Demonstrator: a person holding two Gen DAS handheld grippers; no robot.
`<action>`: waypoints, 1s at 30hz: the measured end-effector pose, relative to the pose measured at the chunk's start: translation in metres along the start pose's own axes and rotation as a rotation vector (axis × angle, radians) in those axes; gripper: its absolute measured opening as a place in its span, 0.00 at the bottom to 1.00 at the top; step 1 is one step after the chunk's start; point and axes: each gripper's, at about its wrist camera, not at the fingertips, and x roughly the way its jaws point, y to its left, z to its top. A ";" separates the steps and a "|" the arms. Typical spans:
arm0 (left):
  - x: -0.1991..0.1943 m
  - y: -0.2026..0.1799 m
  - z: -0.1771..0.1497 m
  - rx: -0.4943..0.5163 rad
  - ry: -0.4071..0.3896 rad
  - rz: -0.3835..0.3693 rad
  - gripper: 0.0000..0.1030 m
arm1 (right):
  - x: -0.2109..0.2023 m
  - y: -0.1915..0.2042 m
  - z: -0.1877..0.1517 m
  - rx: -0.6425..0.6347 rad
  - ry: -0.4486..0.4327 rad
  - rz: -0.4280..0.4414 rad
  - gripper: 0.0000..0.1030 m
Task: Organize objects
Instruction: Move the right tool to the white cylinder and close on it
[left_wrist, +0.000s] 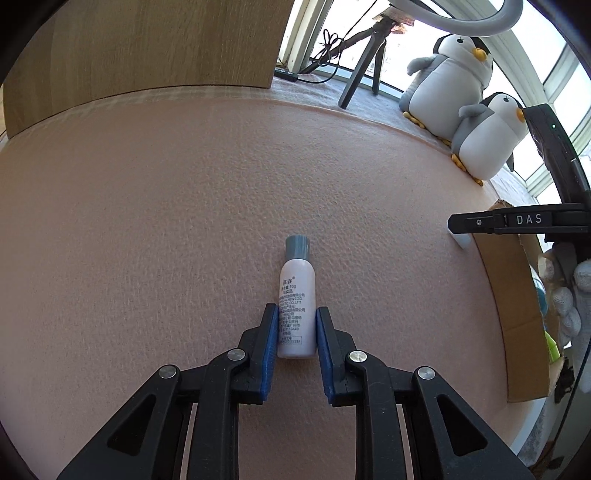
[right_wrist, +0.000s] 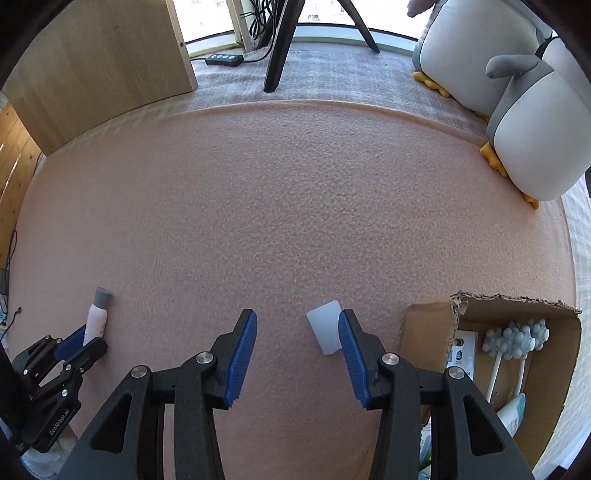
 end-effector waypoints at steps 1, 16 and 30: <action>-0.002 0.001 -0.002 0.005 -0.001 0.000 0.21 | 0.002 0.000 0.001 -0.002 0.006 -0.017 0.41; -0.005 0.015 -0.004 -0.014 -0.007 -0.041 0.21 | 0.021 0.026 0.009 -0.161 0.109 -0.148 0.42; -0.007 0.022 -0.005 -0.023 -0.006 -0.058 0.21 | 0.003 0.029 0.008 -0.040 0.101 0.122 0.38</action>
